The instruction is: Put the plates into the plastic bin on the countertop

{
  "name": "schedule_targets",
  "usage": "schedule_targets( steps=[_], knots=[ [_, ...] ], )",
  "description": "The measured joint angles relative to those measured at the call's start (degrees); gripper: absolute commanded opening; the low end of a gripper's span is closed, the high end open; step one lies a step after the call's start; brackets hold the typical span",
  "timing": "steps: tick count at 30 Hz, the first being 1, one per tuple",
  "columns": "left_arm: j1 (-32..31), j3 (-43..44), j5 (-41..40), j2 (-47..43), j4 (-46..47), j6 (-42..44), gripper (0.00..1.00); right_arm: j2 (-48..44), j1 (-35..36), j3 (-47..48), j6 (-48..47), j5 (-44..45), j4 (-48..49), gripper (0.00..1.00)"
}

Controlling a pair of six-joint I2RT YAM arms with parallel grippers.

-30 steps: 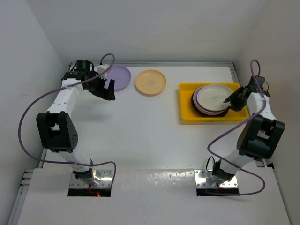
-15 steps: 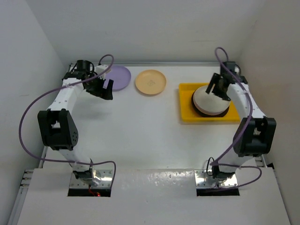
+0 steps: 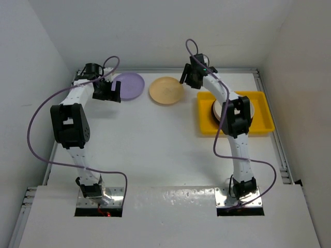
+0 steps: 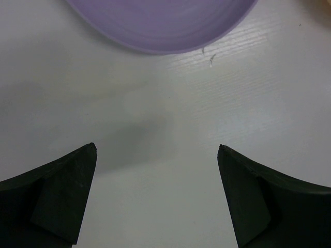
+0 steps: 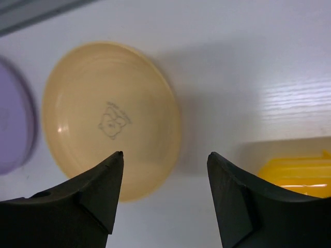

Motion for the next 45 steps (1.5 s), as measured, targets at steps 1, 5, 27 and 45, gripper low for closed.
schedule_targets(
  steps=[1, 5, 27, 45],
  knots=[
    [0.22, 0.72, -0.04, 1.05, 0.17, -0.39, 1.0, 1.9, -0.04, -0.59, 1.57, -0.24, 0.79, 0.64],
    [0.48, 3.82, 0.17, 4.46, 1.16, -1.9, 1.0, 8.24, -0.37, -2.73, 6.71, -1.86, 3.26, 0.57],
    [0.48, 14.93, -6.75, 18.23, 11.19, -13.92, 1.0, -5.95, -0.44, -20.28, 8.48, -2.73, 9.57, 0.0],
    [0.07, 22.73, -9.86, 27.36, 13.53, -18.67, 0.43, -52.3, -35.85, -62.18, -1.25, 2.38, 7.54, 0.0]
  ],
)
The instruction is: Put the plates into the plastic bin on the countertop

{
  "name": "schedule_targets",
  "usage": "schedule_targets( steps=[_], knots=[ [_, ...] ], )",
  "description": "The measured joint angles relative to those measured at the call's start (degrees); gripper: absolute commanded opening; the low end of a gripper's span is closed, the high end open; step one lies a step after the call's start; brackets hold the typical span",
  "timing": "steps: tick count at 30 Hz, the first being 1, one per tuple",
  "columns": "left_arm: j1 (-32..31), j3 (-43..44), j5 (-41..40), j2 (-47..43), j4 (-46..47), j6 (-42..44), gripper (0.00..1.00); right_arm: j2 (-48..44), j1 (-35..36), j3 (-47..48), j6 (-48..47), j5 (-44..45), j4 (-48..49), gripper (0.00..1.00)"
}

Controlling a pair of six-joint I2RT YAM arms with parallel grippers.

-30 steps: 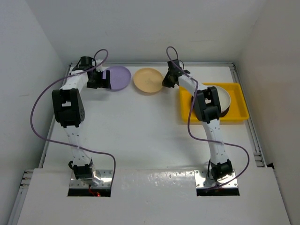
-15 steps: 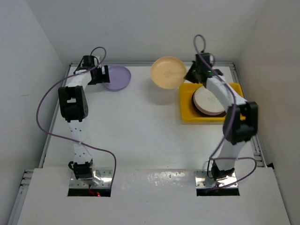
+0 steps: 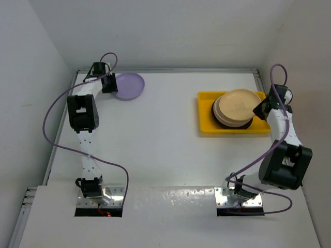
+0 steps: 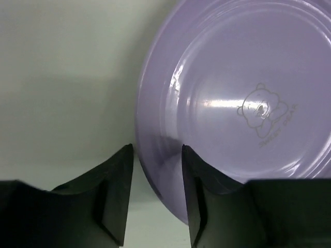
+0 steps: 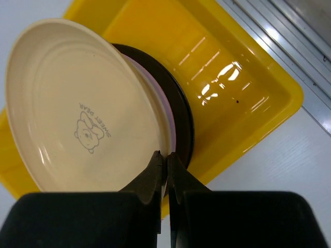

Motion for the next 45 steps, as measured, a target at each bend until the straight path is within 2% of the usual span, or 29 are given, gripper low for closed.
schedule_targets(
  steps=[2, 5, 6, 7, 8, 9, 10, 12, 15, 16, 19, 22, 26, 27, 28, 29, 31, 33, 35, 36, 41, 44, 45],
  knots=[
    [0.0, 0.24, 0.7, 0.33, 0.33, -0.07, 0.32, 2.54, -0.68, 0.02, -0.79, -0.85, -0.42, 0.0],
    [0.0, 0.26, 1.79, 0.44, 0.39, -0.59, 0.12, 6.08, -0.74, 0.02, -1.31, -1.64, -0.39, 0.18],
    [0.0, 0.31, 2.36, 0.44, 0.79, -0.85, 0.06, 7.06, -0.74, 0.04, -1.44, -2.05, -0.28, 0.33],
    [0.02, 0.39, 3.19, 0.44, 0.87, -1.05, 0.0, 8.15, -0.74, 0.09, -1.62, -2.4, -0.26, 0.4],
    [0.0, 0.39, 3.78, 0.44, 0.9, -1.25, 0.0, 8.94, -0.68, 0.22, -1.99, -2.43, -0.44, 0.46],
    [0.0, 0.39, 4.94, 0.44, 0.92, -1.05, 0.0, 9.68, -0.55, 0.46, -2.45, -2.62, -0.83, 0.61],
    [-0.02, 0.39, 5.7, 0.44, 0.85, -0.94, 0.0, 10.36, -0.44, 0.68, -2.67, -2.64, -0.94, 0.66],
    [0.0, -0.11, 7.91, 0.39, 0.94, 0.33, 0.0, 10.84, -0.04, 1.14, -3.87, -2.62, -1.57, 0.75],
    [0.04, -1.75, 11.89, -0.66, 0.72, 3.13, 0.0, 10.34, 0.63, 2.01, -5.51, -1.79, -2.78, 0.83],
    [-0.02, -2.64, 13.35, -1.25, 0.31, 4.33, 0.0, 9.68, 1.09, 2.21, -6.03, -1.22, -3.32, 0.89],
    [-0.26, -5.46, 16.94, -4.07, -2.43, 8.35, 0.0, 6.12, 3.5, 2.97, -7.87, 1.4, -5.57, 0.97],
    [-0.94, -8.35, 19.71, -8.74, -5.4, 12.44, 0.0, 0.37, 8.5, 3.69, -9.49, 5.44, -6.71, 0.97],
    [-3.54, -11.02, 22.88, -16.79, -9.31, 17.46, 0.0, -7.65, 20.5, 3.69, -10.36, 8.2, -5.09, 0.77],
    [-4.66, -11.26, 23.96, -18.93, -10.21, 18.62, 0.0, -8.81, 23.96, 3.69, -10.47, 7.91, -3.93, 0.75],
    [-5.77, -11.26, 24.98, -20.59, -11.08, 19.58, 0.0, -9.22, 27.28, 3.76, -10.34, 6.93, -2.8, 0.75],
    [-7.02, -11.26, 26.27, -22.12, -11.91, 20.22, 0.0, -8.66, 31.06, 4.2, -10.34, 5.25, -1.9, 0.82],
    [-9.51, -11.23, 28.65, -24.41, -13.57, 21.31, 0.0, -5.29, 36.44, 6.29, -10.1, 2.38, -0.46, 0.87],
    [-11.78, -11.19, 30.51, -25.53, -15.56, 21.94, 0.0, -0.26, 40.81, 8.41, -9.94, -0.94, 2.01, 0.84],
    [-13.81, -11.19, 31.85, -25.7, -17.46, 22.67, 0.0, 4.66, 43.87, 10.67, -9.6, -3.69, 2.78, 0.74],
    [-14.45, -11.19, 32.15, -25.7, -18.45, 22.86, 0.0, 7.04, 44.96, 12.09, -9.33, -4.55, 2.73, 0.64],
    [-15.1, -11.19, 34.01, -25.75, -21.84, 23.3, 0.0, 13.51, 47.06, 14.8, -6.8, -6.93, 4.15, 0.41],
    [-15.15, -11.19, 34.38, -25.94, -22.67, 23.34, 0.0, 14.91, 47.04, 14.8, -5.31, -7.8, 4.76, 0.38],
    [-15.28, -11.19, 34.53, -26.08, -22.86, 23.41, 0.0, 15.3, 47.01, 14.8, -4.96, -8.39, 5.25, 0.31]
  ],
)
